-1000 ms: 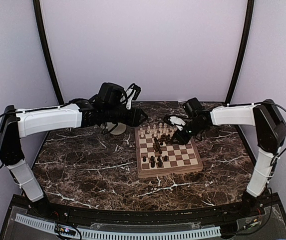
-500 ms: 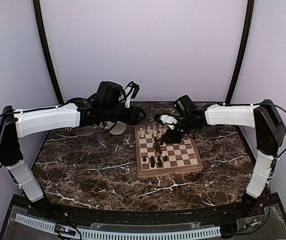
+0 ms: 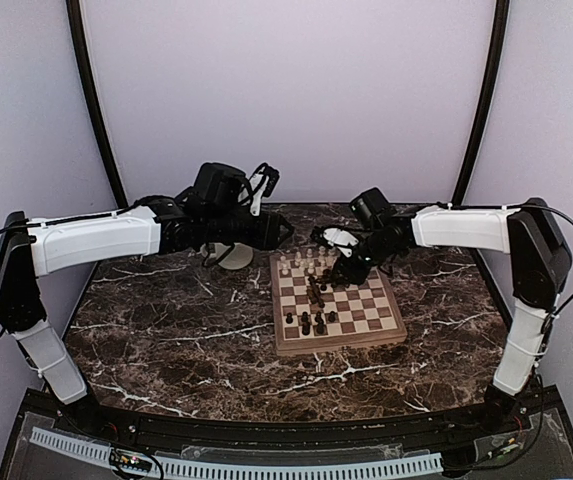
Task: Set up the chess pieces on the board
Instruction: Pick up the pawn from the chessboard.
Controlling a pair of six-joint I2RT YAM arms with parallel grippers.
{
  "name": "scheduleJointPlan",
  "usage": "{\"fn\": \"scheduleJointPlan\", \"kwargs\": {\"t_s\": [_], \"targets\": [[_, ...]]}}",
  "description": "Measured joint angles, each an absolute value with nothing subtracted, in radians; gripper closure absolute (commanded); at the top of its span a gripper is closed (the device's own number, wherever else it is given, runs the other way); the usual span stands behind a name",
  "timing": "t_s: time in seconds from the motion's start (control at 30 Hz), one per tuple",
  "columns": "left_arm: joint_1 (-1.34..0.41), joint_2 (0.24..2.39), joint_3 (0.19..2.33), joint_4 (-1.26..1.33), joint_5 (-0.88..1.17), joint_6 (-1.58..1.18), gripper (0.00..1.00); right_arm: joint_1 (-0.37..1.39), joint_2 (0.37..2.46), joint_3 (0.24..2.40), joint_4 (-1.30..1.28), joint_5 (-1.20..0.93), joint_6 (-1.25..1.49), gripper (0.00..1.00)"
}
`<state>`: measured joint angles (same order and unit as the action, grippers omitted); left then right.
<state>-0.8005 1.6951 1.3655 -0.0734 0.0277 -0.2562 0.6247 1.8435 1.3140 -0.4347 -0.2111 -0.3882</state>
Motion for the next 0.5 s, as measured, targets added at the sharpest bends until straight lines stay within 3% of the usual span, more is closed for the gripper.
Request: {"fn": "scheduleJointPlan", "kwargs": {"t_s": [0.5], "targets": [[-0.801, 1.695, 1.365, -0.074, 0.03, -0.256, 0.51, 0.631, 1.988, 1.454, -0.499, -0.268, -0.389, 0.79]]}}
